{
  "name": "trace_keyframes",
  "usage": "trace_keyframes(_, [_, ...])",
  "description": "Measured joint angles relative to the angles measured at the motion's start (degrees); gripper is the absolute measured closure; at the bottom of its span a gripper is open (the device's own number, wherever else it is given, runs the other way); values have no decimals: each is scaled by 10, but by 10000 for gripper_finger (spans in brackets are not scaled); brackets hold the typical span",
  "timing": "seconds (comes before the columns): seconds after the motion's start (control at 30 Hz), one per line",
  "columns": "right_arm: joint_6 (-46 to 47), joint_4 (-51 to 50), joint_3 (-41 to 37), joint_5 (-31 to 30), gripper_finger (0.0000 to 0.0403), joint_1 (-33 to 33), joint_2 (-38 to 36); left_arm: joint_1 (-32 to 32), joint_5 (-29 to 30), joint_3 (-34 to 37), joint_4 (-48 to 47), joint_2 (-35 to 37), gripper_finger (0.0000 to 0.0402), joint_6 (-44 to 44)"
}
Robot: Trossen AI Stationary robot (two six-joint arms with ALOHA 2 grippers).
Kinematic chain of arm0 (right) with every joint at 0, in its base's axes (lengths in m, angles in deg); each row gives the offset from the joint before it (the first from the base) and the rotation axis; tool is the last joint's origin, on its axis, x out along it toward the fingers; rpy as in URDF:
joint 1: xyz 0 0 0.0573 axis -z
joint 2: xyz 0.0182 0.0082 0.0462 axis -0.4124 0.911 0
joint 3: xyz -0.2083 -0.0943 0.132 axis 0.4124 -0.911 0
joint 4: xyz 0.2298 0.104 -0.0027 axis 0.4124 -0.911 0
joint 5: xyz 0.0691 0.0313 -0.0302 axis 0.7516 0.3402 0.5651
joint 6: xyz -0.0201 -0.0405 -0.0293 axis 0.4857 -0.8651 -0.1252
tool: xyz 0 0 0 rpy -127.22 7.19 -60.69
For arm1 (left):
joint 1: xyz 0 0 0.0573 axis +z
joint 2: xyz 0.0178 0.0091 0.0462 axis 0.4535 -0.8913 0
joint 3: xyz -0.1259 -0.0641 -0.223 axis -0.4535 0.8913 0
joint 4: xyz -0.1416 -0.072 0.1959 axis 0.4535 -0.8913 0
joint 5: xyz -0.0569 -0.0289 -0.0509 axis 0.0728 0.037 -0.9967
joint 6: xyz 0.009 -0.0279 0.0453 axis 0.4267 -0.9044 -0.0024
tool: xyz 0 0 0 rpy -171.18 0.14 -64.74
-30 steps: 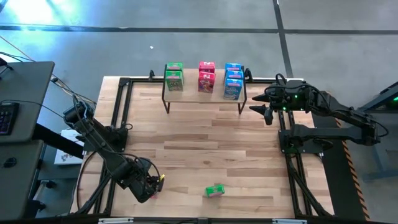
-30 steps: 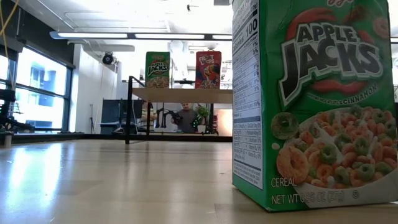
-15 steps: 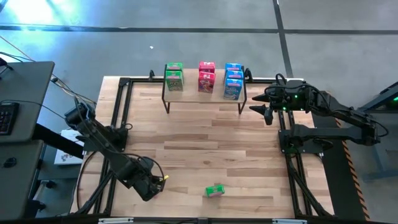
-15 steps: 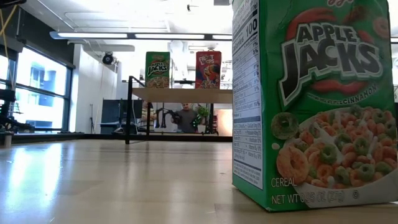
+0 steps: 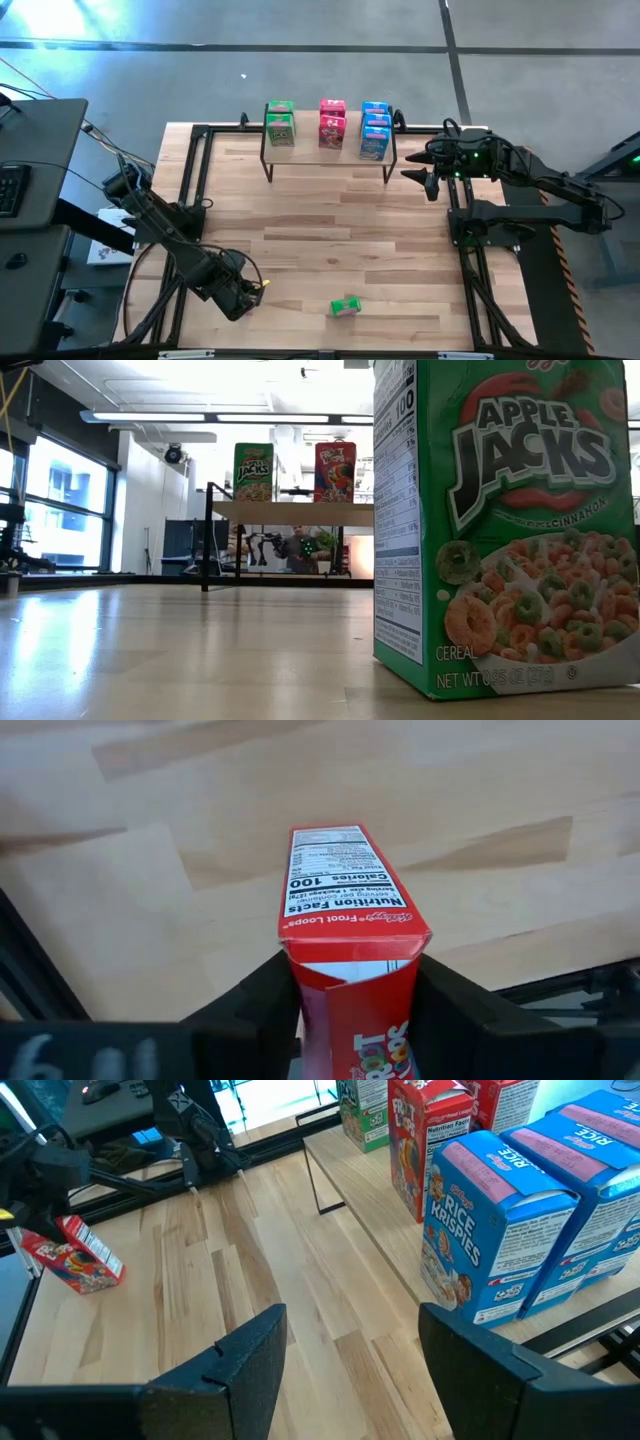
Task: Stack cereal on shelf
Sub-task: Put the red cereal box on the shelf aligned with the other red cereal boxes
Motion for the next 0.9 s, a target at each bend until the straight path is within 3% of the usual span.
trace_keyframes(0.27, [0, 0, 0, 0, 182, 0, 0, 39, 6, 0, -43, 64, 259, 115])
trace_keyframes(0.6, [0, 0, 0, 0, 182, 0, 0, 150, 5, 0, -61, 128, 259, 398])
trace_keyframes(0.9, [0, 0, 0, 0, 182, 0, 0, 281, -49, -1, -60, 143, 259, 685])
